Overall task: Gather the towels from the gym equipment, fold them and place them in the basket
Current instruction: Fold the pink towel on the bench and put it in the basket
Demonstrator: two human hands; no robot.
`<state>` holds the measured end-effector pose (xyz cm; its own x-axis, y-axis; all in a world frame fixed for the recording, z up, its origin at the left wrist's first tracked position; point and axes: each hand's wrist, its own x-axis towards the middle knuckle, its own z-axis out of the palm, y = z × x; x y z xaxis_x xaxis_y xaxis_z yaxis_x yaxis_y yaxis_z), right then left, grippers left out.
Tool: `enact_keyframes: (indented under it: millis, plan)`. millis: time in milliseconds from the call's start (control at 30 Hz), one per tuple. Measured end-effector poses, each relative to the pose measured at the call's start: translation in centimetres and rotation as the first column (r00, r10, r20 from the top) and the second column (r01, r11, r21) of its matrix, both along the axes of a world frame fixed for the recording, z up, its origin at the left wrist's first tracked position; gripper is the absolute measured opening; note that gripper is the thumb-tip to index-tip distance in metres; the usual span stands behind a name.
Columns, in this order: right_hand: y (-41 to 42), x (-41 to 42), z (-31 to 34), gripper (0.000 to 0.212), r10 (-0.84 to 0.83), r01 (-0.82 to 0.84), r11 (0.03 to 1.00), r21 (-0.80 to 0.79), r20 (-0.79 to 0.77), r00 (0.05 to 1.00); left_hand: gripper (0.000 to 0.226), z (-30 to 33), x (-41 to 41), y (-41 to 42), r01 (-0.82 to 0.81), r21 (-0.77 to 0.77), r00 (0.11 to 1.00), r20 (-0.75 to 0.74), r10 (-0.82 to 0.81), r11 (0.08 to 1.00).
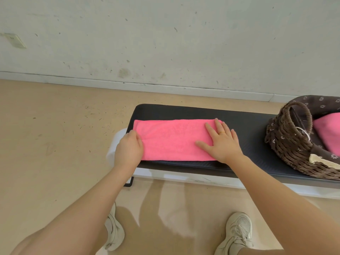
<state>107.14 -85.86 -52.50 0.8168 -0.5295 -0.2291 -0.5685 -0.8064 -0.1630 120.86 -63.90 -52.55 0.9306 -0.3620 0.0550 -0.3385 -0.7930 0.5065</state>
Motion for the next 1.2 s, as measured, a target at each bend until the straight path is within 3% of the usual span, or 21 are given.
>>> enact_keyframes:
  millis: [167,300,367,533,600,767,867,933,1000,1067,1200]
  plan:
    - [-0.3,0.5,0.5,0.054,-0.229,0.217,0.973,0.085,0.178,0.957,0.020,1.0,1.7,-0.6,-0.044,0.010,0.983,-0.177,0.045,0.999]
    - [-1.5,1.5,1.3,0.043,-0.480,0.398,0.868,0.297,0.293,0.827,0.022,1.1,3.4,-1.5,-0.054,0.014,0.991,-0.120,0.056,0.998]
    - [-2.7,2.0,1.2,0.020,-0.586,0.465,0.791,0.397,0.273,0.763,0.025,1.1,3.9,-2.0,-0.050,0.009,0.994,-0.097,0.051,0.999]
    - [-3.5,1.9,1.6,0.013,-0.606,0.452,0.767,0.455,0.284,0.743,0.025,0.9,4.1,-2.4,-0.087,-0.177,0.989,-0.134,0.064,0.980]
    - [-3.5,1.8,1.7,0.018,-0.580,0.414,0.790,0.453,0.333,0.743,0.023,0.7,4.1,-2.1,-0.095,-0.213,0.990,-0.124,0.070,0.972]
    - [-2.4,2.5,1.0,0.036,-0.453,0.390,0.890,0.237,0.353,0.819,0.019,0.6,3.9,-1.8,-0.106,-0.189,0.993,-0.072,0.094,0.976]
    - [-1.0,2.9,1.0,0.047,-0.167,0.194,0.981,-0.023,0.414,0.895,0.027,0.8,3.9,-1.7,-0.113,-0.107,0.993,0.032,0.117,0.988]
    - [0.4,3.3,0.8,0.050,0.139,-0.108,0.988,-0.111,0.318,0.938,0.043,1.1,3.2,-2.2,0.048,0.013,0.981,0.189,-0.049,0.999]
    - [1.8,3.6,-0.1,0.055,0.283,-0.278,0.959,-0.056,0.135,0.950,0.051,1.2,2.0,-3.1,0.317,0.114,0.921,0.199,-0.335,0.941]
    - [2.3,3.8,-1.0,0.058,0.275,-0.274,0.961,-0.031,0.010,0.961,0.053,0.5,1.0,-3.6,0.511,0.227,0.841,0.065,-0.537,0.829]
    - [1.1,3.0,-1.3,0.062,0.093,-0.095,0.993,-0.064,-0.027,0.995,0.070,-1.7,0.9,-2.5,0.469,0.396,0.870,-0.055,-0.490,0.789]
